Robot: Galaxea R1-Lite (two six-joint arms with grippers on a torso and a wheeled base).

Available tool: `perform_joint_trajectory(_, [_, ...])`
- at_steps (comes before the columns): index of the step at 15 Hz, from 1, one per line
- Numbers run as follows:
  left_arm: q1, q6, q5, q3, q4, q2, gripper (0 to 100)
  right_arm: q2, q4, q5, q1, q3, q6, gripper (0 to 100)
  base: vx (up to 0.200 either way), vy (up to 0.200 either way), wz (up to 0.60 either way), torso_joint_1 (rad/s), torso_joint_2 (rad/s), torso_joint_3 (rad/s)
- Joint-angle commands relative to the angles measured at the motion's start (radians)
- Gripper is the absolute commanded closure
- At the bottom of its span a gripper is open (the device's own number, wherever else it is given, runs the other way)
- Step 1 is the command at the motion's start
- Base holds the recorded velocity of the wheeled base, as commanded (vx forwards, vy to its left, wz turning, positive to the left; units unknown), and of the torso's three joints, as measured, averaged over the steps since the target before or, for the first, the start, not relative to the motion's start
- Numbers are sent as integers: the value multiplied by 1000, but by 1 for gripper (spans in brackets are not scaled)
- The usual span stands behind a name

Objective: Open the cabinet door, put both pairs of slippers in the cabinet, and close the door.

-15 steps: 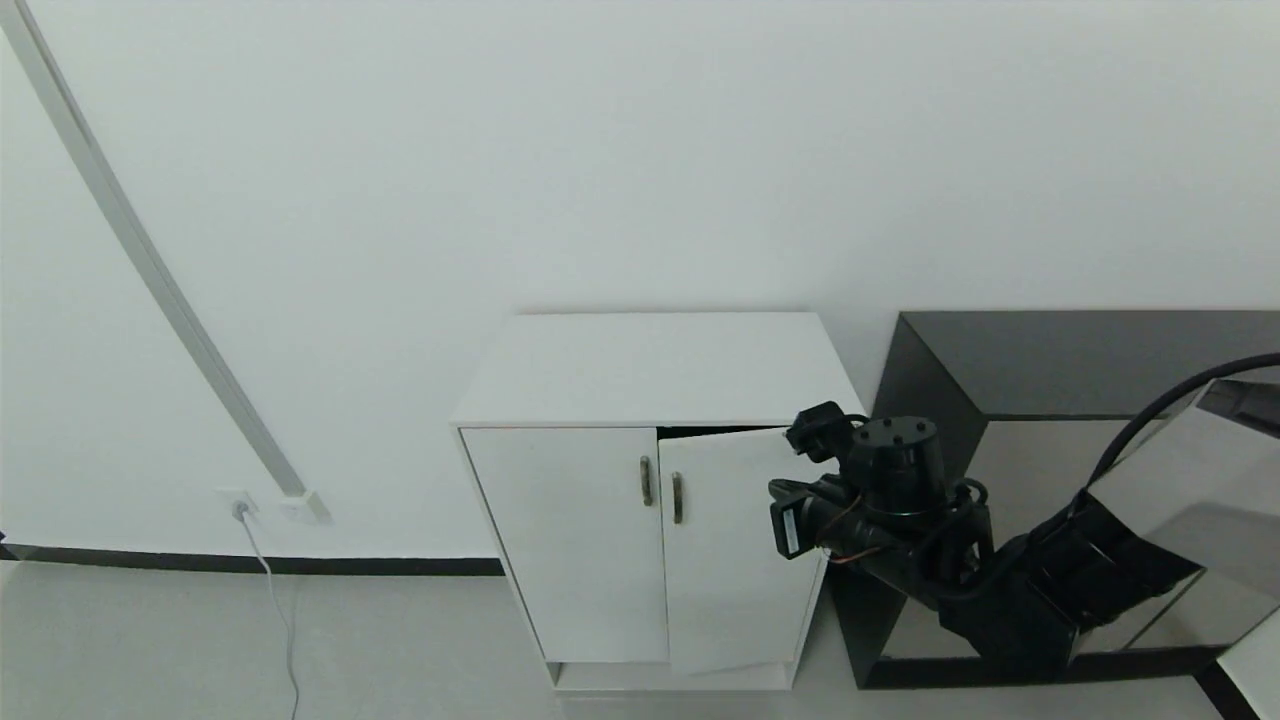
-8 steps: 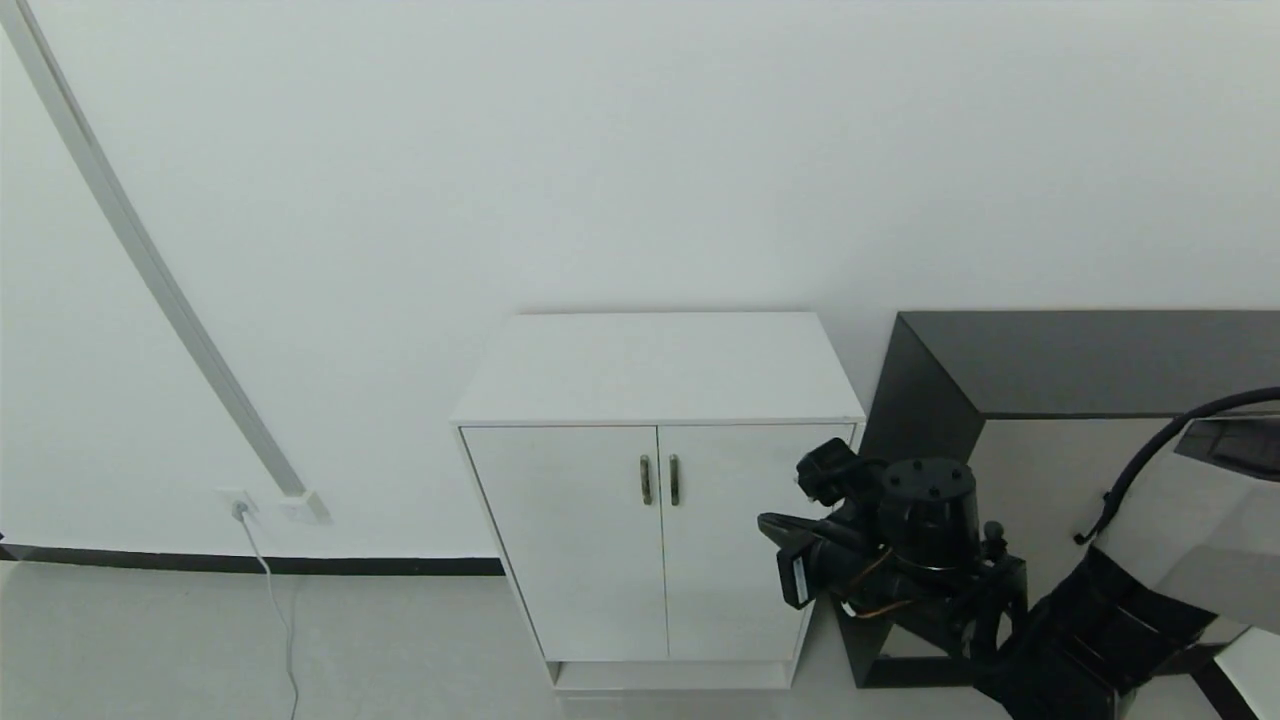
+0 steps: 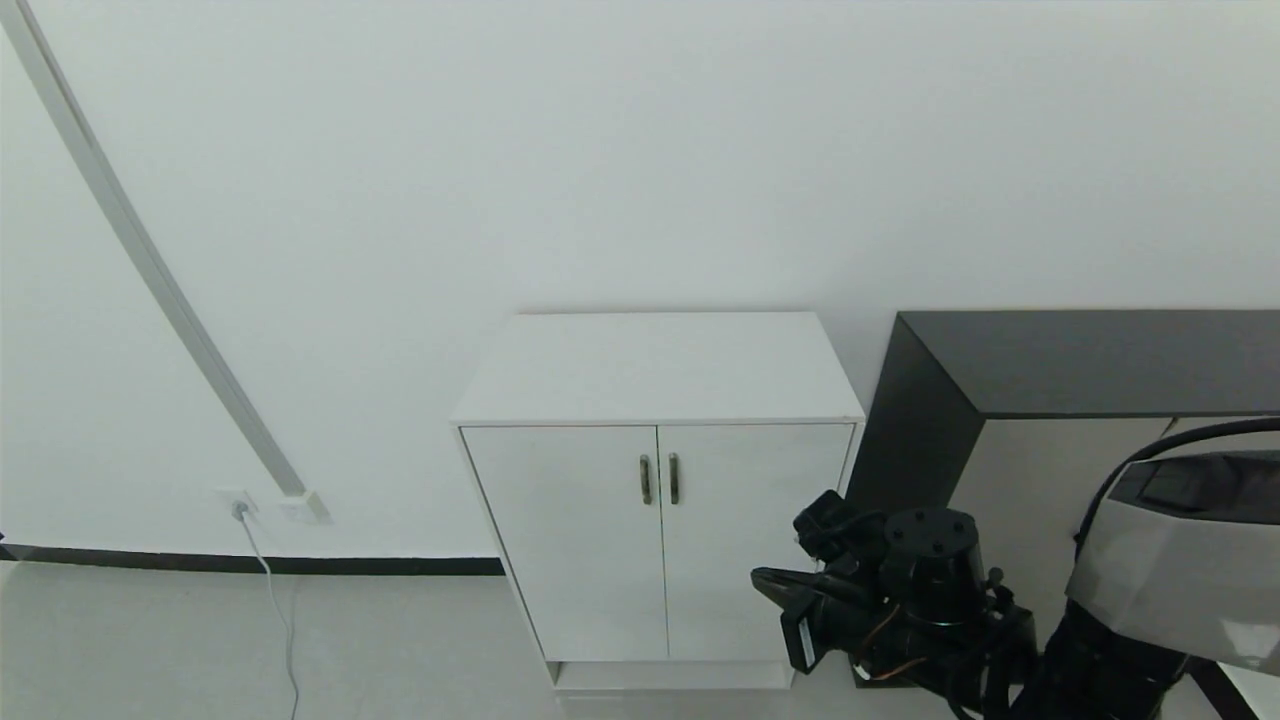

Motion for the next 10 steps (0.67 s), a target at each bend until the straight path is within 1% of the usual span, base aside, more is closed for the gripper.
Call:
perform_joint_trajectory(1, [0, 0, 0, 0, 0, 1, 100, 42, -7, -1, 7, 3, -1, 100, 0, 0, 0, 0, 0, 0])
perform_joint_trajectory(2, [0, 0, 0, 0, 0, 1, 100, 50, -7, -1, 10, 3, -1, 100, 0, 0, 0, 0, 0, 0])
perform_joint_trajectory(8, [1, -1, 0, 0, 0, 1, 100, 77, -10, -1, 13, -3, -1, 100, 200, 0, 0, 0, 0, 2])
perform_joint_trajectory(10, [0, -1, 0, 0, 0, 1, 100, 97, -13, -7, 13, -14, 0, 100, 0, 0, 0, 0, 0, 0])
